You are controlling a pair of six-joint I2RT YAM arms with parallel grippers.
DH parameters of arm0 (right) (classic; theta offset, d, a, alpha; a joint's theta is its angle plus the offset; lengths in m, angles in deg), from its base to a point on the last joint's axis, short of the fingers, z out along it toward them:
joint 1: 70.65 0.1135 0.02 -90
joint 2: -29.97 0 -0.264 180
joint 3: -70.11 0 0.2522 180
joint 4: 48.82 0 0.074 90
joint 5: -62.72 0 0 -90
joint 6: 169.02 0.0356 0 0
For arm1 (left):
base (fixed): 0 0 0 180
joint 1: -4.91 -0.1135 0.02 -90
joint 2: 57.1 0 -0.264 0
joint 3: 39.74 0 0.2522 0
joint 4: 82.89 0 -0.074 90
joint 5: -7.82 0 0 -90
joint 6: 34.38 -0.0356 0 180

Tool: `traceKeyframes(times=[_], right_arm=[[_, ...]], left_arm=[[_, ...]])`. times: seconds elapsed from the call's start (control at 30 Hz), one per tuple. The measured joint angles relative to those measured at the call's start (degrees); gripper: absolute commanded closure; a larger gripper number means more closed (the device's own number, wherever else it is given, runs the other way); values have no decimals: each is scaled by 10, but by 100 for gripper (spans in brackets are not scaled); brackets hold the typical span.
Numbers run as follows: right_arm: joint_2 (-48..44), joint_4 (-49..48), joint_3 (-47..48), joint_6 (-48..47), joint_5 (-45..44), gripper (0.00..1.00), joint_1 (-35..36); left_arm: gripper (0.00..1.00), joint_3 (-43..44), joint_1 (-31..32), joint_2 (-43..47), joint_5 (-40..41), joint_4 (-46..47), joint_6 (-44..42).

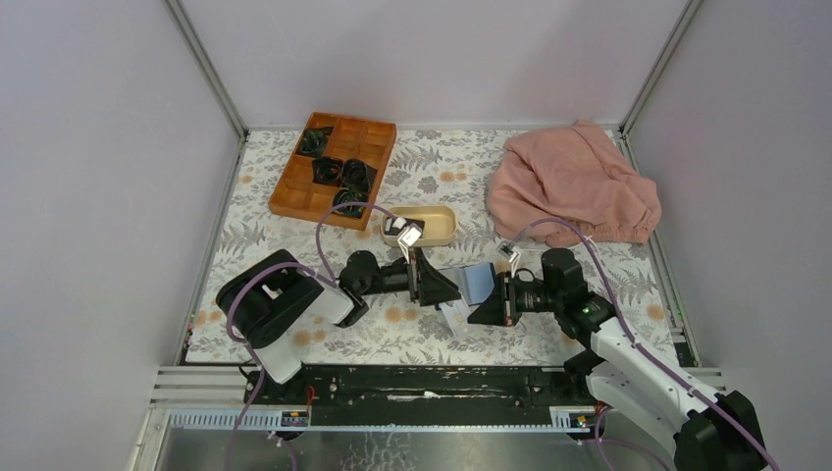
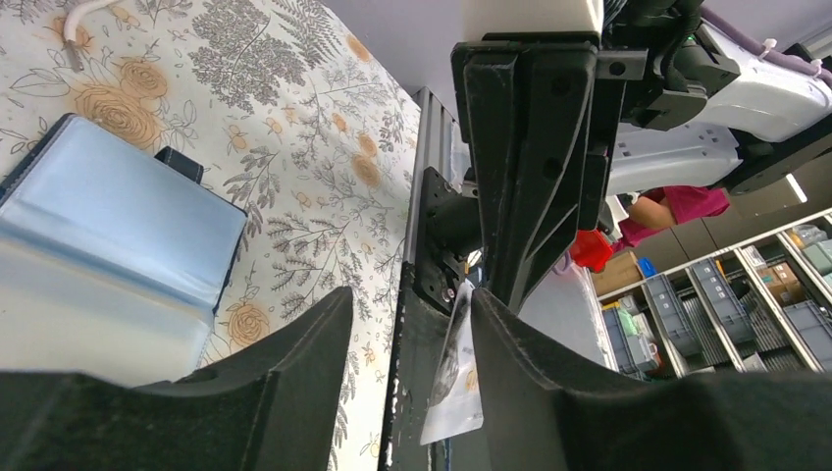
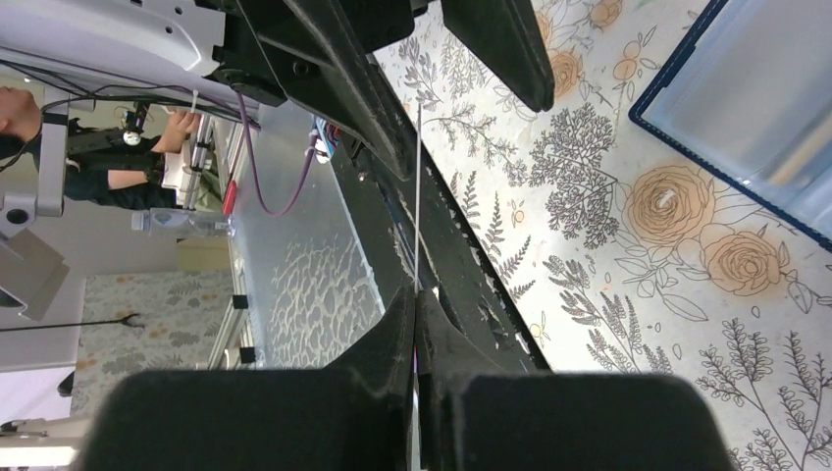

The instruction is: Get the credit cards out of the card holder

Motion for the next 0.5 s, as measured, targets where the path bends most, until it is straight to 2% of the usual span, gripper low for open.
traceKeyframes(times=[0.2,0.27,0.43,0.47,0.5], right_arm=[[10,0,0,0,0,100,9],[10,0,0,1,-1,100,9],[12,-1,0,5,3,100,10],[12,-2,0,6,6,97,10],[12,-3,0,7,10,87,10]], left_arm=[[81,5,0,6,-28,-2,-3],[98,5,0,7,-47,6,0],[100,5,-5,6,-87,50,22],[100,5,-5,3,-92,58,27],[100,5,-6,0,-96,66,31]])
